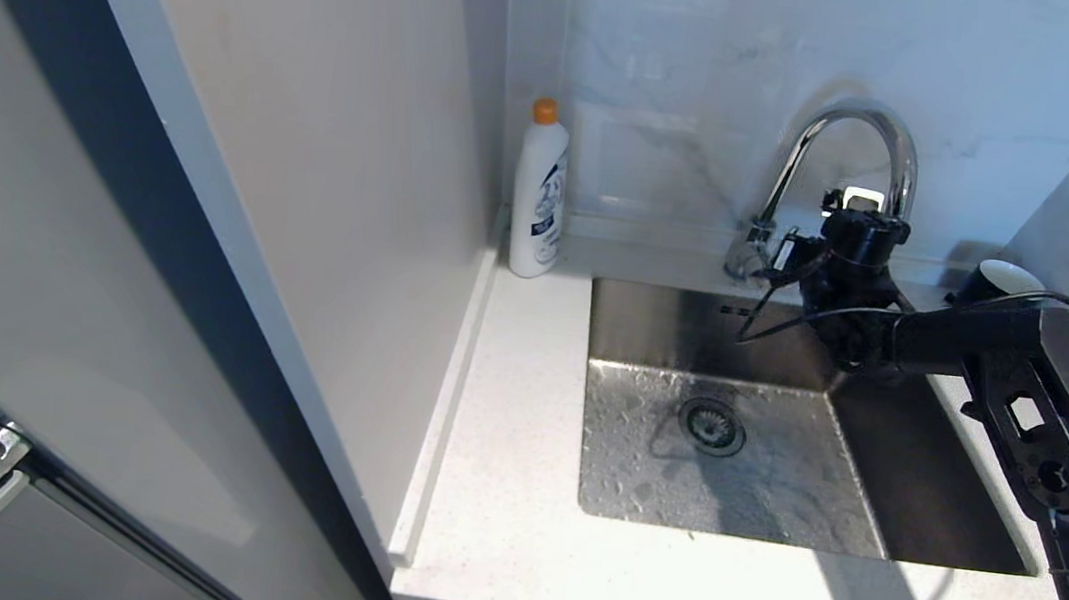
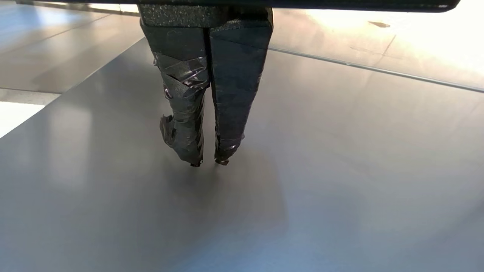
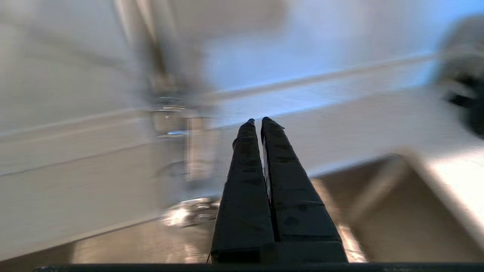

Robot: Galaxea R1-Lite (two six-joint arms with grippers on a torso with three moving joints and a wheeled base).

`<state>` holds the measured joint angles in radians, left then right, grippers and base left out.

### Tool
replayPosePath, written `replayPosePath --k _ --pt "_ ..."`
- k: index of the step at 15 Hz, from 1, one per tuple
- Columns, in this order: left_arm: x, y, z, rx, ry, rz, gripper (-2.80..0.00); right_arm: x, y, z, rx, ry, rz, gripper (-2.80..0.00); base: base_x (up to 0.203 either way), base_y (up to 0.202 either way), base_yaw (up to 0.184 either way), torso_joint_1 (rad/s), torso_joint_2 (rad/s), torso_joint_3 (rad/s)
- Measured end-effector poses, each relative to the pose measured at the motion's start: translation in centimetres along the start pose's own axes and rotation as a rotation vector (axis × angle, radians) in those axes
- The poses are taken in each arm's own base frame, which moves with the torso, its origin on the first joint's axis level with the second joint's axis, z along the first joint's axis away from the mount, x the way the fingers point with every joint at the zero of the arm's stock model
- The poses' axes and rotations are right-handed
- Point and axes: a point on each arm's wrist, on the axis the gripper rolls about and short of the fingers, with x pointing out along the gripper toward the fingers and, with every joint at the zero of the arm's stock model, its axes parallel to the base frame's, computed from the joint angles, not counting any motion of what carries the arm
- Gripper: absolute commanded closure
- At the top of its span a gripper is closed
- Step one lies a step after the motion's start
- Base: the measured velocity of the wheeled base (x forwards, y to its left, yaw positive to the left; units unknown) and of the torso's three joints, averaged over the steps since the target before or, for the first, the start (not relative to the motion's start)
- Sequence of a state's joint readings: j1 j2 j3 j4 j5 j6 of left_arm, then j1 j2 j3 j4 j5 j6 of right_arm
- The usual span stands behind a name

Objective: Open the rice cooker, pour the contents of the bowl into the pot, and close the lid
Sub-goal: Turn off the tap

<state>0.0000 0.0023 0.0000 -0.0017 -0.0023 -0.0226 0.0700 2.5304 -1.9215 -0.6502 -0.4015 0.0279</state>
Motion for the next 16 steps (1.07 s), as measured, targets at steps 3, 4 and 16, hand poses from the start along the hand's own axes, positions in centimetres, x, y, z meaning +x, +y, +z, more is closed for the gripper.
replayPosePath --k 3,4,16 --pt "0.0 0.0 0.0 0.0 0.0 0.0 0.0 0.7 -0.1 -0.4 0.018 -0.025 0.002 0.0 0.0 0.0 0.0 0.0 0.0 0.0" --pt "0.0 0.0 0.0 0.0 0.0 0.0 0.0 0.6 0.6 -0.7 0.028 -0.027 0.024 0.0 0.0 0.0 0.0 0.0 0.0 0.0" --pt "0.0 0.0 0.0 0.0 0.0 0.001 0.0 -0.8 4.0 -1.2 0.075 -0.046 0.11 0.0 0.0 0.0 0.0 0.0 0.0 0.0"
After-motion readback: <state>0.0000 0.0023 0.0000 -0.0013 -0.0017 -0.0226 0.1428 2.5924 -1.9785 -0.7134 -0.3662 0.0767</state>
